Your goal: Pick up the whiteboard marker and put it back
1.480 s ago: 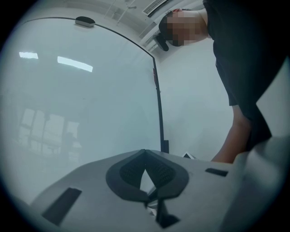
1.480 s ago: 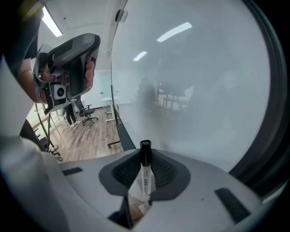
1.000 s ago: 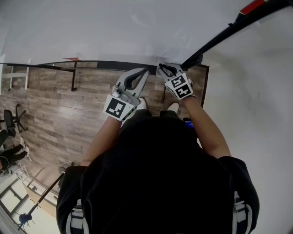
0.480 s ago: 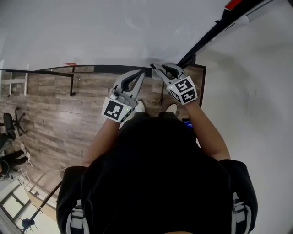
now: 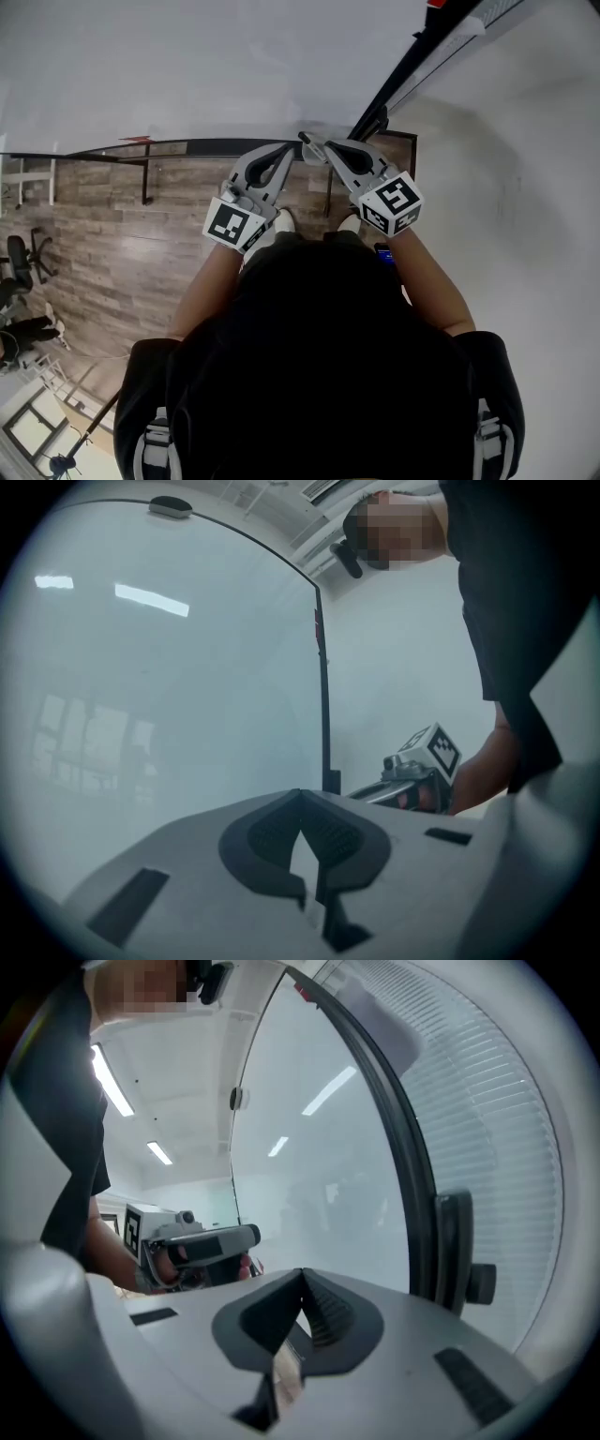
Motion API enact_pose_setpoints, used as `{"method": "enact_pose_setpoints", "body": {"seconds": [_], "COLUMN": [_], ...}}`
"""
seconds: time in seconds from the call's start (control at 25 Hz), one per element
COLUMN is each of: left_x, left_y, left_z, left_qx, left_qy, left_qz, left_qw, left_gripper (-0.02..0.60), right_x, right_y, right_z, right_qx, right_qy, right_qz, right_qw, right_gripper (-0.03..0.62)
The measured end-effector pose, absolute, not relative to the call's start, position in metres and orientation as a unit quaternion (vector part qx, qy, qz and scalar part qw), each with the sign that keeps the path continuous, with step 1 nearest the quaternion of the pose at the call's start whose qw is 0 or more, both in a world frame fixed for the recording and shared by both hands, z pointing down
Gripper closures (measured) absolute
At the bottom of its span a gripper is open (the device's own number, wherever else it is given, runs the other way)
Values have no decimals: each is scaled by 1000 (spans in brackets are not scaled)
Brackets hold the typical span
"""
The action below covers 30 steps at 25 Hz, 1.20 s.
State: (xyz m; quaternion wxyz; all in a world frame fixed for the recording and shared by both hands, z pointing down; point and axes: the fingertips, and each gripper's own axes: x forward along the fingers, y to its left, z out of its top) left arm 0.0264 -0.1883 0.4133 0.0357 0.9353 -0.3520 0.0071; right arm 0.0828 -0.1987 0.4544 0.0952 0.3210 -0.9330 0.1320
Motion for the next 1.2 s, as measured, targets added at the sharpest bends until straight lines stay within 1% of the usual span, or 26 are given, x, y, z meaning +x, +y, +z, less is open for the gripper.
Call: {"method": "enact_pose_setpoints", "body": {"seconds": [0.2,0.32,0.52,0.76,1.2], "left_x": [41,45,47,51,47], "left_y": [-181,-177,-173,-170,-163], "left_z": [399,387,371,359,350], "left_qx": [937,938,940,939,935], "left_qy": [-348,-345,-342,-343,-355], "left_qz": [8,-7,-4,-11,-10], "left_qw": [31,38,15,13,10], "left_gripper": [578,577,577,577,577], "right_x": [94,98,102,115,124], "right_y": [-185,-177,-173,-166,-158], "right_z": [418,401,380,357,347], "right_qx": [316,312,321,338,347], "right_qy": [-940,-944,-944,-940,-937], "right_qz": [110,81,51,24,-2], "right_qw": [68,63,56,36,43], "right_gripper": [592,593,592,593,594]}}
